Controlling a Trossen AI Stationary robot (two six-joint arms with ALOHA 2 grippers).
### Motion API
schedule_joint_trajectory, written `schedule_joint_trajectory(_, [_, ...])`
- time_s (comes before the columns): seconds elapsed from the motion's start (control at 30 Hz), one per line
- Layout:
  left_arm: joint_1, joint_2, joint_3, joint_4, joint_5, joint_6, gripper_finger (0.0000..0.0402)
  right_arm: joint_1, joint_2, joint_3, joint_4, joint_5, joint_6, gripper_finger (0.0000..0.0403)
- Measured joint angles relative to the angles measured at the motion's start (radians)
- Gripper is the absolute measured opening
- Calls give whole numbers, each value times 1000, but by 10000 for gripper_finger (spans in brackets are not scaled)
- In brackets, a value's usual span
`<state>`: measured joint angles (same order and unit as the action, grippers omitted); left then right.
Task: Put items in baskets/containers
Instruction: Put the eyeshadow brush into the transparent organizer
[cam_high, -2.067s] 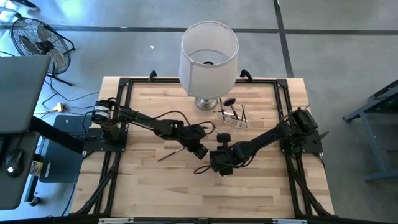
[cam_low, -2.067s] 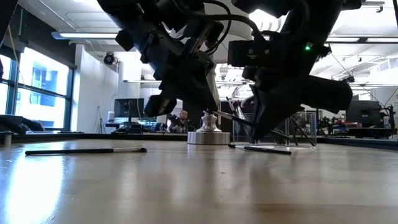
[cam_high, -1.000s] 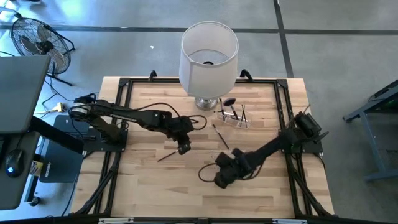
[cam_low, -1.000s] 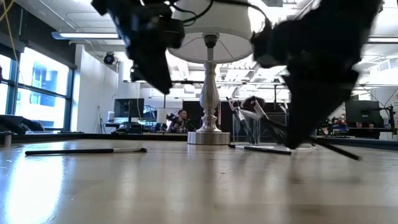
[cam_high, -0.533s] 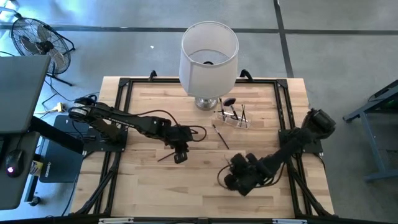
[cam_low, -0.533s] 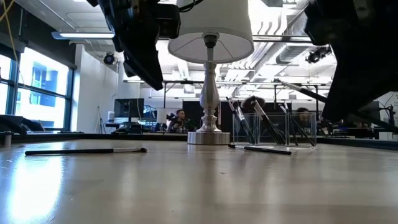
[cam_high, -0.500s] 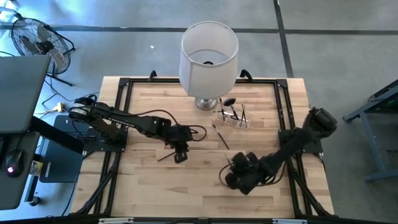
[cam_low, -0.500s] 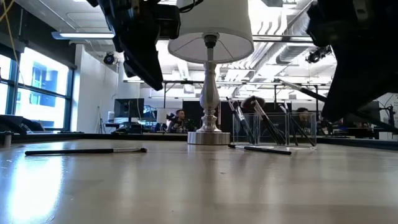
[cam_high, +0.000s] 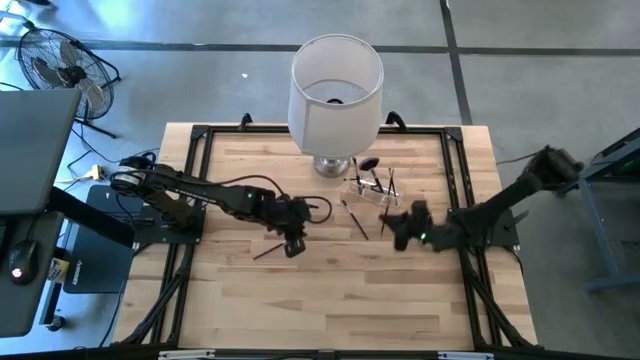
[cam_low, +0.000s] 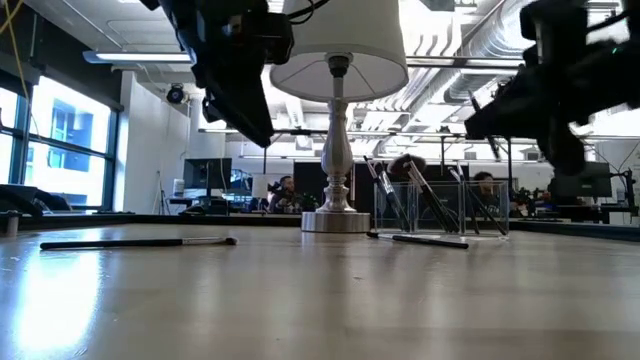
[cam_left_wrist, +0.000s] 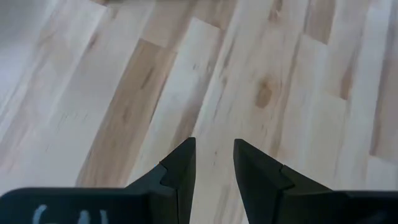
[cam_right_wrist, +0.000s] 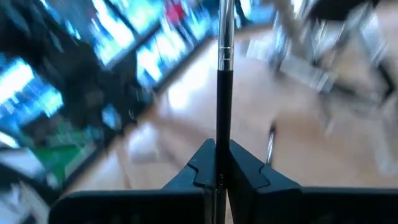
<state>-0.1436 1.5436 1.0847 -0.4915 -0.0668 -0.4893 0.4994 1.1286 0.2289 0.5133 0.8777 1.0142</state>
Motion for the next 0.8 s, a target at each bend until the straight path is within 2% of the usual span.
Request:
schedule_joint_trajectory(0.13, [21, 0, 0, -1, -23, -43, 106, -104, -99, -202, 436, 7, -286, 9])
schedule_joint_trajectory(0.17, [29, 0, 0, 1, -23, -52, 106, -131, -111, -220, 472, 26, -340, 9])
schedule_joint_trajectory(0.23, [48, 0, 0, 10, -22, -64, 106, -188, -149, -217, 453, 25, -465, 9])
schedule_joint_trajectory(0.37, [95, 0, 2, 34, -22, -70, 106, -331, -157, -208, 441, -68, -619, 9])
schedule_joint_trajectory(0.53, [151, 0, 2, 53, 17, -102, 106, -445, -148, -212, 398, -68, -623, 9])
schedule_joint_trajectory(0.8, [172, 0, 2, 70, 31, -123, 106, -539, -141, -210, 239, -179, -588, 9])
